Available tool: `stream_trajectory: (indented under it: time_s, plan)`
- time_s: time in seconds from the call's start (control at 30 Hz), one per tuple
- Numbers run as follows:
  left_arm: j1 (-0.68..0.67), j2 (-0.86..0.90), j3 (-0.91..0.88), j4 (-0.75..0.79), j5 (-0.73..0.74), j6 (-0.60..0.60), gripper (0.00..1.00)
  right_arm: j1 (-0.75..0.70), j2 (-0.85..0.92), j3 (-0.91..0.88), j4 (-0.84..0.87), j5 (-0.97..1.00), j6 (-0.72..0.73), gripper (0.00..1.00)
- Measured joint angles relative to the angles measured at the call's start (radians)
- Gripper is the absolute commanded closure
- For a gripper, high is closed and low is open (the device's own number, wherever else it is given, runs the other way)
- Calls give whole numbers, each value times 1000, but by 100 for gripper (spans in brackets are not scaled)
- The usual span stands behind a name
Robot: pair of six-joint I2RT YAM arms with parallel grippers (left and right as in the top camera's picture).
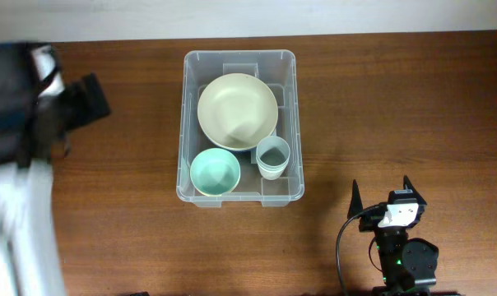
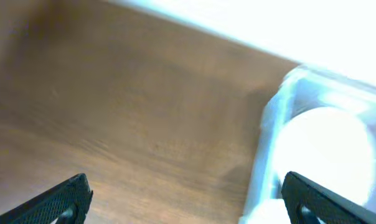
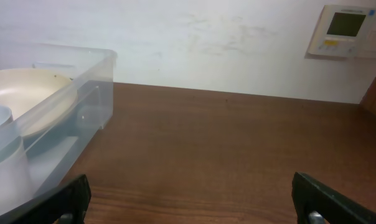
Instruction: Pack container
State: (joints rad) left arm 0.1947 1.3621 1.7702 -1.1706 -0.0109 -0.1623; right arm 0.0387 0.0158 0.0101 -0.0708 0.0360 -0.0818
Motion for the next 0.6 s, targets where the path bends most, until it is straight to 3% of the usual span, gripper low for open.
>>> stream_trajectory:
  time_s: [0.2, 0.37, 0.5, 0.6]
  plan:
    - [-2, -450, 24, -139, -3, 0, 0, 0, 0, 0, 0, 0, 0, 1]
    - [-31, -707, 23, -273, -3, 0, 0, 0, 0, 0, 0, 0, 0, 1]
    - [-65, -843, -69, -269, 9, 0, 0, 0, 0, 0, 0, 0, 0, 1]
    - [-82, -933, -227, -173, 17, 0, 0, 0, 0, 0, 0, 0, 0, 1]
